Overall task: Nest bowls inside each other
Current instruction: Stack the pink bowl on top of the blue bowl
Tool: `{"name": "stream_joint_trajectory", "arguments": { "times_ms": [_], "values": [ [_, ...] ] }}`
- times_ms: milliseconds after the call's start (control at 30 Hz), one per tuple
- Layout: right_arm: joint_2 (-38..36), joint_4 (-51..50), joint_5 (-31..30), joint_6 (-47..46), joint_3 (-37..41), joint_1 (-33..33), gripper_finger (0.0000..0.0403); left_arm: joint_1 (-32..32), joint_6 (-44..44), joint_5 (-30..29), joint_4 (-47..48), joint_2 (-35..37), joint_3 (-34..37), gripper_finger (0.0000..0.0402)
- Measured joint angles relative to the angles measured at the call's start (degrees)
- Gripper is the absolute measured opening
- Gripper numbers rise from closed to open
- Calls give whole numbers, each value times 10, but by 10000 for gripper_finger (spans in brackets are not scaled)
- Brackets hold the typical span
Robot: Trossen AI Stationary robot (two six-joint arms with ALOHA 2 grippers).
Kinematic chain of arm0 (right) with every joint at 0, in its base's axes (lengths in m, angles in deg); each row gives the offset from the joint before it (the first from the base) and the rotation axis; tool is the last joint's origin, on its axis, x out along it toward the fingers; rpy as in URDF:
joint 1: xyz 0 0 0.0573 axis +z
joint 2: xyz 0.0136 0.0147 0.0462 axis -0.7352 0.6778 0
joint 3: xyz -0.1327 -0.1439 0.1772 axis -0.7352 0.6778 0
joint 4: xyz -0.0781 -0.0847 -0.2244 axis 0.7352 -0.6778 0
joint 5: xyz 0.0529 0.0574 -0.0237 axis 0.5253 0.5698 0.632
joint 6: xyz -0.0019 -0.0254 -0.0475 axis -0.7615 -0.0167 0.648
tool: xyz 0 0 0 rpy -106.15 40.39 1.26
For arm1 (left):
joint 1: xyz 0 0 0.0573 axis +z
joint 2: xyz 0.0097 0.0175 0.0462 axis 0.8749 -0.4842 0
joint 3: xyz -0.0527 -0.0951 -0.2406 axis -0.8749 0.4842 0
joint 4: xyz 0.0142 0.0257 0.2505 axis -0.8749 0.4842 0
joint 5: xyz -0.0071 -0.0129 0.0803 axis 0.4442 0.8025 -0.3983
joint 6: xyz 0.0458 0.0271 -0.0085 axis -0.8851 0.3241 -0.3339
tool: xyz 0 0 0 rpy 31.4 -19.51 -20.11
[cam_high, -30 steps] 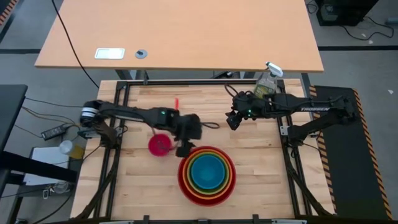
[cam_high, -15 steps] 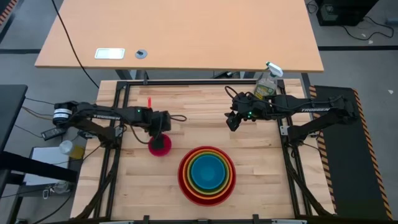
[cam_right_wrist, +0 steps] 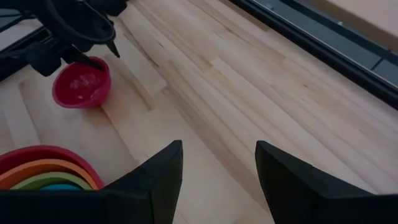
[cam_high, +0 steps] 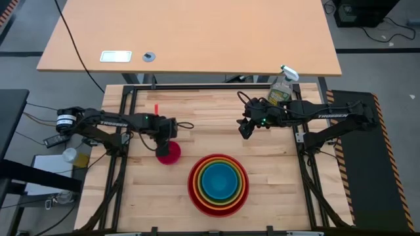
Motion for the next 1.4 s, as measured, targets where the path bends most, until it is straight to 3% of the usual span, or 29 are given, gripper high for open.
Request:
{"name": "stream_joint_trajectory", "arguments": {
  "times_ms": [267, 533, 800, 967, 1067, 1400],
  "values": [
    [0, 1, -2, 0, 0, 0, 208, -1, 14, 32, -6, 0, 27, 143],
    [0, 2, -2, 4, 0, 0, 208, -1, 44, 51, -13, 2, 24, 22],
    [0, 7, -3, 5, 0, 0, 208, 4, 51, 49, 1, 14, -2, 12],
    [0, 3, 0, -4, 0, -1, 208, -1, 56, 54, 9, 35, -81, 11],
    [0, -34, 33, -28, 0, -14, 208, -28, 58, 58, 23, 17, -149, 10],
    [-8, -89, 92, -27, 0, -61, 208, -123, 76, 51, 52, -157, -385, 10]
  ]
}}
